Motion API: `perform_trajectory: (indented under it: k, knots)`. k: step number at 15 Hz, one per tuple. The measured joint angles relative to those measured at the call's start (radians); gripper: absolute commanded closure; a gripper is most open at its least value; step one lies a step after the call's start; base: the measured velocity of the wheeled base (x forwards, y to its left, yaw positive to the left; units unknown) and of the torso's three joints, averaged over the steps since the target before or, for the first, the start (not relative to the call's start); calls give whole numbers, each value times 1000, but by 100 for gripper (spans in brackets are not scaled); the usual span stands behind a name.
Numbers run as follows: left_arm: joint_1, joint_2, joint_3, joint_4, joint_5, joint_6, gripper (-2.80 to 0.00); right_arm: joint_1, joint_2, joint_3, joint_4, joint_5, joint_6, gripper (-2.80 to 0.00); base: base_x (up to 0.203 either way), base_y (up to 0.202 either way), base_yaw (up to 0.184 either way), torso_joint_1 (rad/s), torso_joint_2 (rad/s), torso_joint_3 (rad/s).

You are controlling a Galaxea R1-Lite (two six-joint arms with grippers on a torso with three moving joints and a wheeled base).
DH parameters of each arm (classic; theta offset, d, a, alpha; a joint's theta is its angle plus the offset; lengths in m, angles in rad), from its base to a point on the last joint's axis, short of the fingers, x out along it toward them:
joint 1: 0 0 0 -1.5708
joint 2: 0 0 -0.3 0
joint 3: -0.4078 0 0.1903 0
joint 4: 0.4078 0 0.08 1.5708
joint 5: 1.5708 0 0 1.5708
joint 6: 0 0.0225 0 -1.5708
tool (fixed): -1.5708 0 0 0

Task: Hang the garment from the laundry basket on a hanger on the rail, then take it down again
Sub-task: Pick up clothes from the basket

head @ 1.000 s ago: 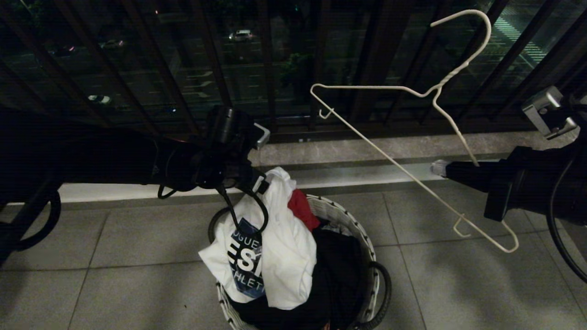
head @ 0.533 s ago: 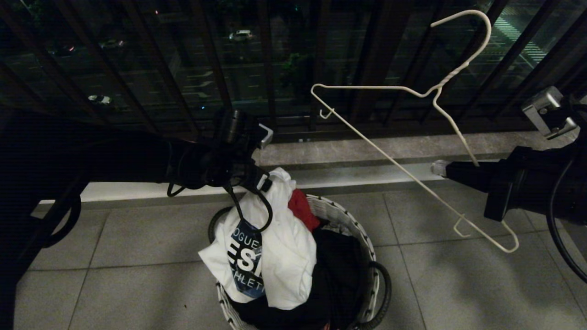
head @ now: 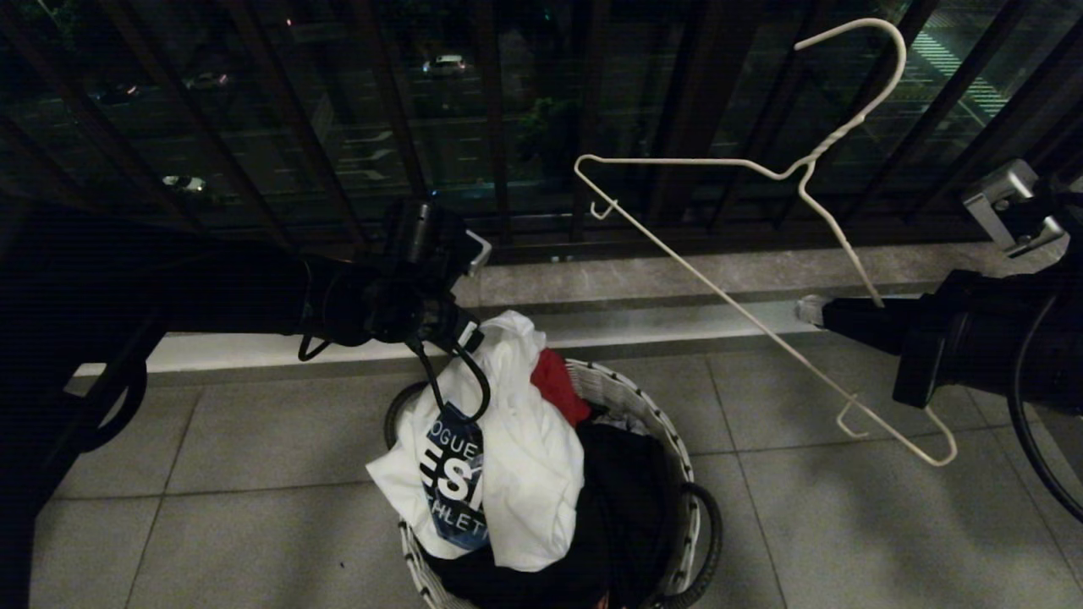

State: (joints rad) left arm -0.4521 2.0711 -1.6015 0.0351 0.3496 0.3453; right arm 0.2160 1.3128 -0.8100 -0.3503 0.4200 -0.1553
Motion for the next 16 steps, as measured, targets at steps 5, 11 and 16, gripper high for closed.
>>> perform_trajectory:
  k: [5, 11, 16]
  knots:
    - [1, -1, 0, 0, -1, -2, 0, 0, 0, 0, 0, -1, 0, 0, 0, 0, 0, 0, 0, 0]
    - [1, -10, 3, 0, 2, -10, 0, 0, 0, 0, 0, -1, -1, 0, 0, 0, 0, 0, 0, 0]
    - [-26, -106, 73, 7, 11, -75, 0, 0, 0, 0, -1, -1, 0, 0, 0, 0, 0, 0, 0, 0]
